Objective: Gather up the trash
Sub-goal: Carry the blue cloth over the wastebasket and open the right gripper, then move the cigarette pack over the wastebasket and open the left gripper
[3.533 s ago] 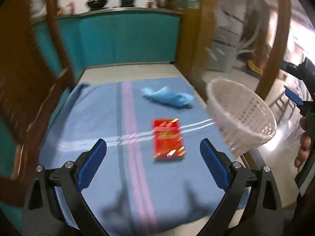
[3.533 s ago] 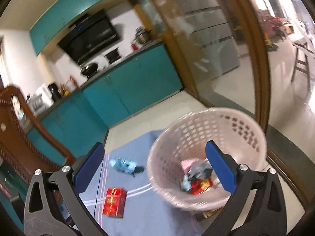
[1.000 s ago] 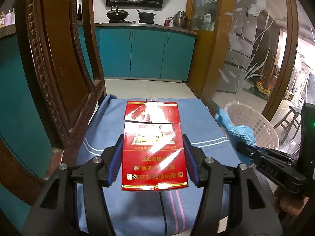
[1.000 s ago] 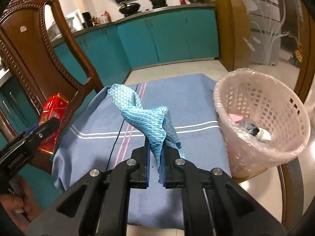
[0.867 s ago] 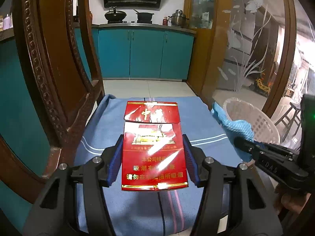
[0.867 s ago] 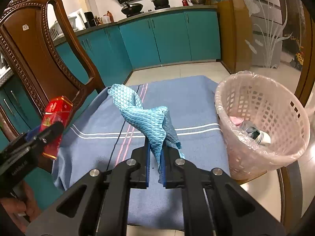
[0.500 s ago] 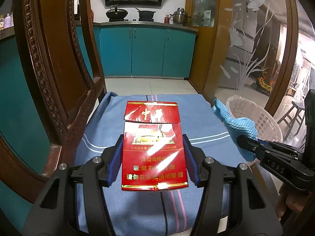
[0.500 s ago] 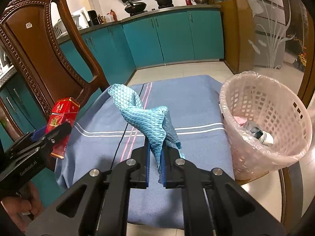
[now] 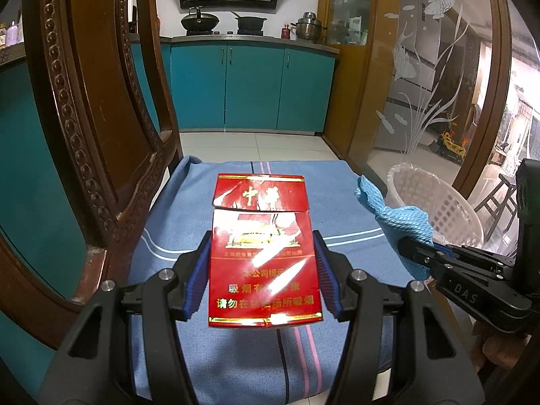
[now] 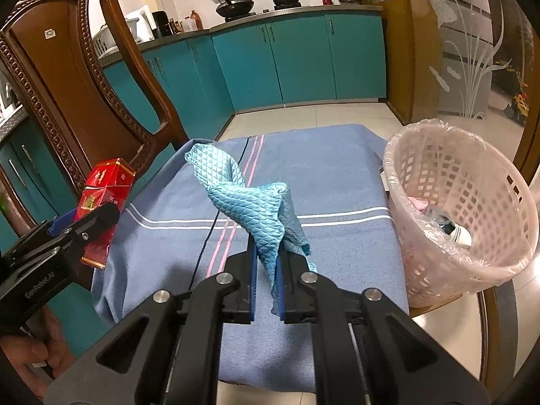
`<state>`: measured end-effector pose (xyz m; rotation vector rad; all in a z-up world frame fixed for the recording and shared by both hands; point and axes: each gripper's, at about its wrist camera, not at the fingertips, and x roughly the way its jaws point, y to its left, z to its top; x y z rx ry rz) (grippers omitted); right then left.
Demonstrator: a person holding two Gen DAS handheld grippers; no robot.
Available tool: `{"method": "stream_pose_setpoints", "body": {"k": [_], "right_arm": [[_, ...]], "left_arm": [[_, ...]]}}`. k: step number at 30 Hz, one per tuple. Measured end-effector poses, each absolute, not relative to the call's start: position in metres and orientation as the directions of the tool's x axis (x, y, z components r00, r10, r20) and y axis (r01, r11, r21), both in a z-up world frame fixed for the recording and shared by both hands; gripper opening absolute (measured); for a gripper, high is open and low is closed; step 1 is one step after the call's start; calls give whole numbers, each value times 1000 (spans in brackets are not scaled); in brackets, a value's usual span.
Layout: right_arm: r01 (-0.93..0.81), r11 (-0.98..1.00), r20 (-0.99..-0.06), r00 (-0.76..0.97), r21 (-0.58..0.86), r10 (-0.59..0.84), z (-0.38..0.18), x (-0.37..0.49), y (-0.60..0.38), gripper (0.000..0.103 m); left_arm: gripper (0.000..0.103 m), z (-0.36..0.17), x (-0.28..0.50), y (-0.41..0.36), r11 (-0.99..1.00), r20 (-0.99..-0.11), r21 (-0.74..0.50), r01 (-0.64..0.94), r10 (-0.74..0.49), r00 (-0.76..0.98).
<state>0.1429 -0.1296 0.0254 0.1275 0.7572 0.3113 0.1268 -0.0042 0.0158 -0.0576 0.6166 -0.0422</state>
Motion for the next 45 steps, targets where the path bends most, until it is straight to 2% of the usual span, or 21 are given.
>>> {"method": "stream_pose_setpoints", "body": {"k": [6, 9, 13, 15, 17, 18, 20, 22, 24, 26, 28, 33, 38, 39, 41, 45], "right_arm": [[-234, 947, -652, 687, 221, 322, 29, 144, -130, 10], [-218, 958, -604, 744, 185, 286, 43, 142, -142, 10], [-102, 981, -493, 853, 163, 171, 75, 147, -192, 11], [-38, 982, -483, 866, 185, 125, 77, 159, -219, 14], [28, 978, -511, 856, 205, 82, 67, 179, -246, 15], [46, 974, -537, 840, 221, 82, 55, 193, -259, 18], [79, 970, -620, 780, 232, 85, 30, 217, -274, 51], [145, 948, -660, 747, 284, 83, 21, 221, -290, 51], [117, 921, -586, 799, 372, 136, 42, 204, -298, 58], [109, 916, -473, 876, 385, 95, 69, 173, -304, 85], [138, 909, -347, 938, 394, 8, 86, 134, -312, 100], [181, 859, -256, 965, 478, -60, 94, 108, -337, 100], [245, 773, -257, 960, 585, -110, 86, 98, -366, 100], [249, 765, -256, 960, 593, -113, 83, 94, -367, 100], [248, 756, -261, 960, 605, -106, 82, 95, -373, 100], [230, 768, -291, 955, 598, -60, 82, 102, -367, 100]], "left_arm": [[57, 15, 126, -5, 998, -582, -63, 25, -57, 811], [57, 15, 126, -4, 998, -583, -62, 23, -55, 811], [57, 15, 126, -3, 998, -583, -63, 22, -55, 810], [57, 14, 126, -3, 998, -585, -60, 24, -55, 809], [57, 12, 127, -3, 998, -589, -56, 25, -54, 807], [57, 11, 128, -3, 998, -592, -53, 25, -52, 804], [57, 7, 130, -4, 998, -599, -52, 23, -50, 799], [57, 4, 133, -7, 999, -605, -47, 27, -50, 794], [57, 2, 134, -12, 998, -608, -39, 40, -55, 792], [57, 0, 135, -20, 998, -612, -28, 59, -64, 788], [57, -1, 137, -34, 996, -608, -10, 91, -78, 790], [57, 7, 162, -102, 978, -628, -16, 210, -173, 758], [59, 35, 209, -202, 928, -621, -85, 362, -333, 710], [73, 37, 223, -225, 915, -633, -98, 391, -361, 685], [93, 35, 240, -253, 919, -657, -67, 388, -333, 676], [93, 25, 243, -256, 939, -675, -39, 342, -277, 684]]}}
